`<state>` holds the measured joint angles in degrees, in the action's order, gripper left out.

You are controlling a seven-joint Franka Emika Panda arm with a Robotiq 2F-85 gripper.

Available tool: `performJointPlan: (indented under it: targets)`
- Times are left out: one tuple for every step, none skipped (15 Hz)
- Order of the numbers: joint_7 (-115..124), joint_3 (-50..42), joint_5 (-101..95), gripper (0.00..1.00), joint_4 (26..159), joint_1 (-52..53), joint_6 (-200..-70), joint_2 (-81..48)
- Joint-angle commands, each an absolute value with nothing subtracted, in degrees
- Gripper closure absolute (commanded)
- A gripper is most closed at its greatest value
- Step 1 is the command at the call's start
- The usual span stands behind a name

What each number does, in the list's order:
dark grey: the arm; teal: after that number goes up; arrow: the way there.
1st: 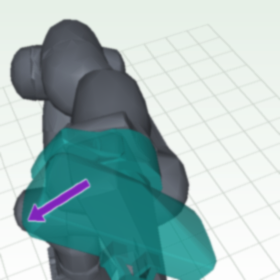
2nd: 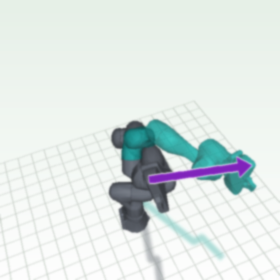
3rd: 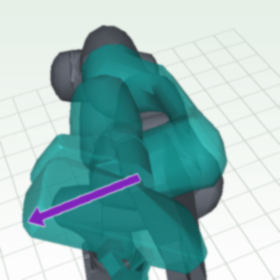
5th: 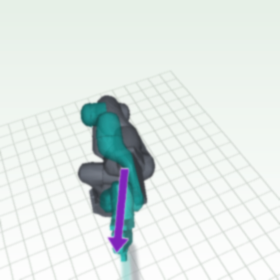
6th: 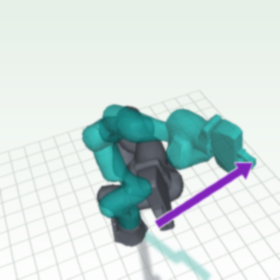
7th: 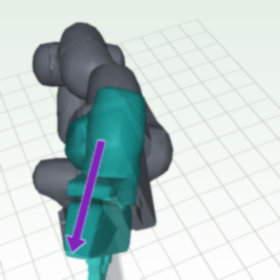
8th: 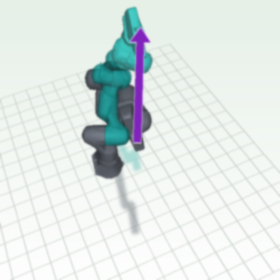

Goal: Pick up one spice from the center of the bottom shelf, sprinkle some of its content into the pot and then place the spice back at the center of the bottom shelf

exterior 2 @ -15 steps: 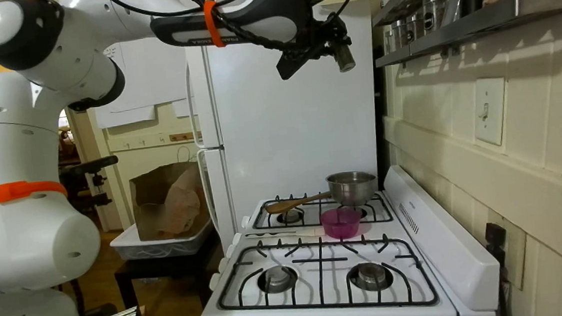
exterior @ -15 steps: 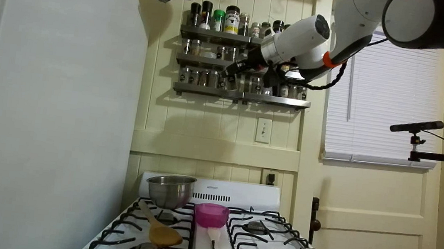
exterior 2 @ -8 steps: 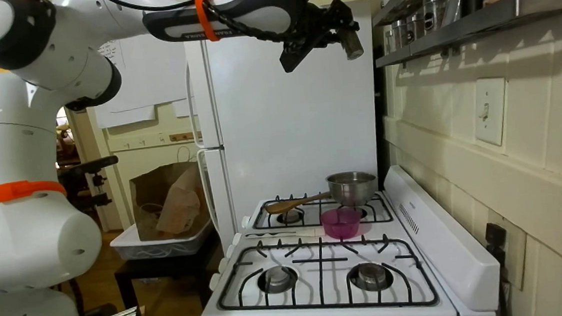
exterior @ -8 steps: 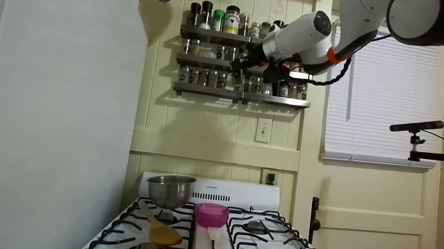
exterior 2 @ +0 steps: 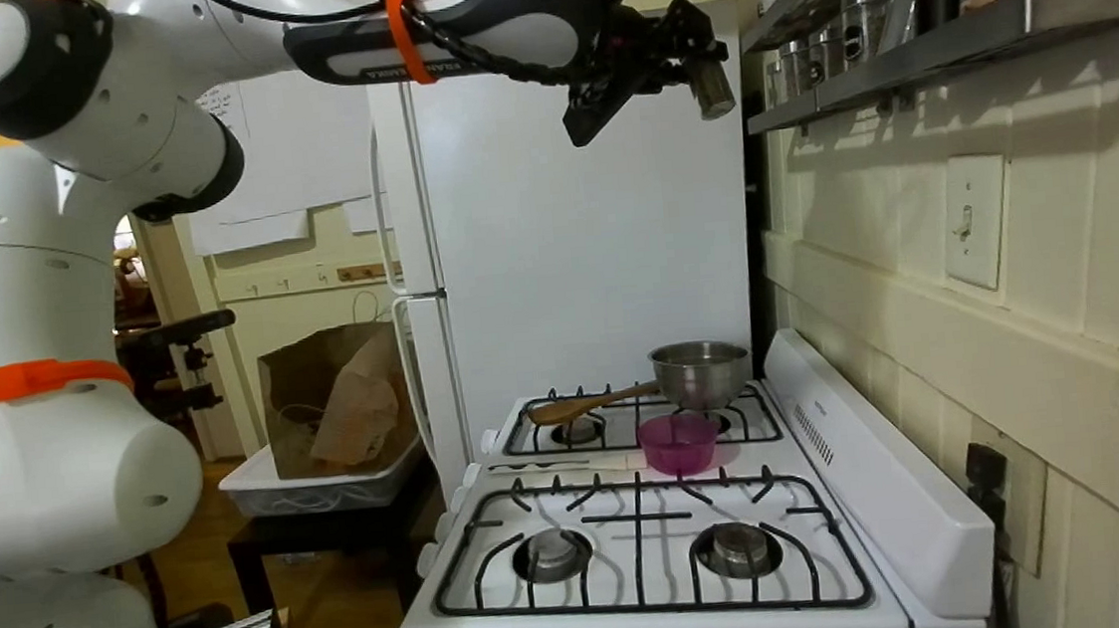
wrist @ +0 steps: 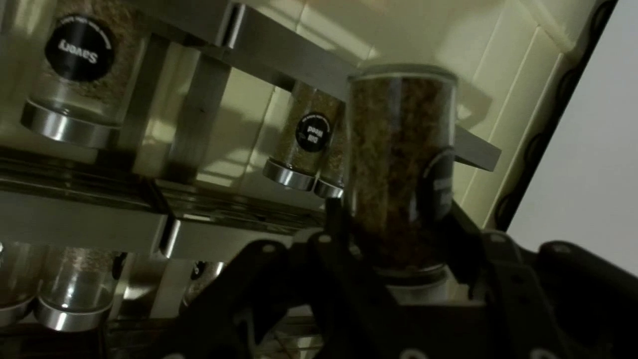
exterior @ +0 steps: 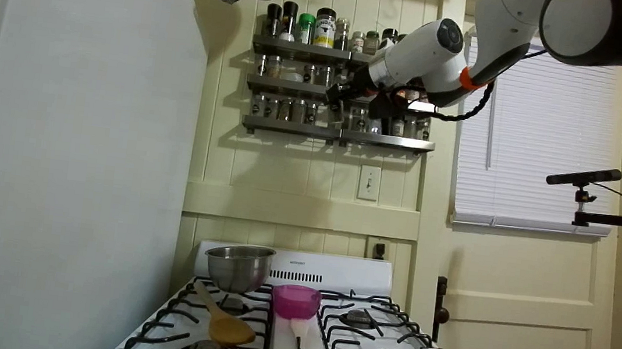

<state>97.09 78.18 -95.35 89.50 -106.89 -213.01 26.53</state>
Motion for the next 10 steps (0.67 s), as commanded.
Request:
performJointPlan:
  targets:
    - [108.38,74.73,-96.21,0.76,90.54,-105.49,-210.69,31.43]
    - [110.29,74.17,-96.26,0.76,90.94,-105.03,-210.47,32.03]
    - [112.51,73.24,-95.94,0.76,91.34,-104.30,-209.37,33.04]
    - [114.86,72.38,-95.63,0.76,91.63,-103.82,-207.99,34.23]
    - [117.16,71.68,-96.08,0.76,91.74,-103.66,-207.43,35.33]
    - [118.93,71.08,-96.09,0.76,91.89,-103.37,-206.31,36.37]
    - [120.30,70.68,-96.06,0.76,92.02,-103.26,-205.41,37.28]
    - [122.13,70.25,-96.23,0.76,92.17,-103.30,-205.00,38.21]
    - [123.22,69.92,-96.03,0.76,92.11,-103.25,-204.27,38.94]
    - [124.25,69.58,-95.88,0.76,92.15,-103.23,-203.56,39.73]
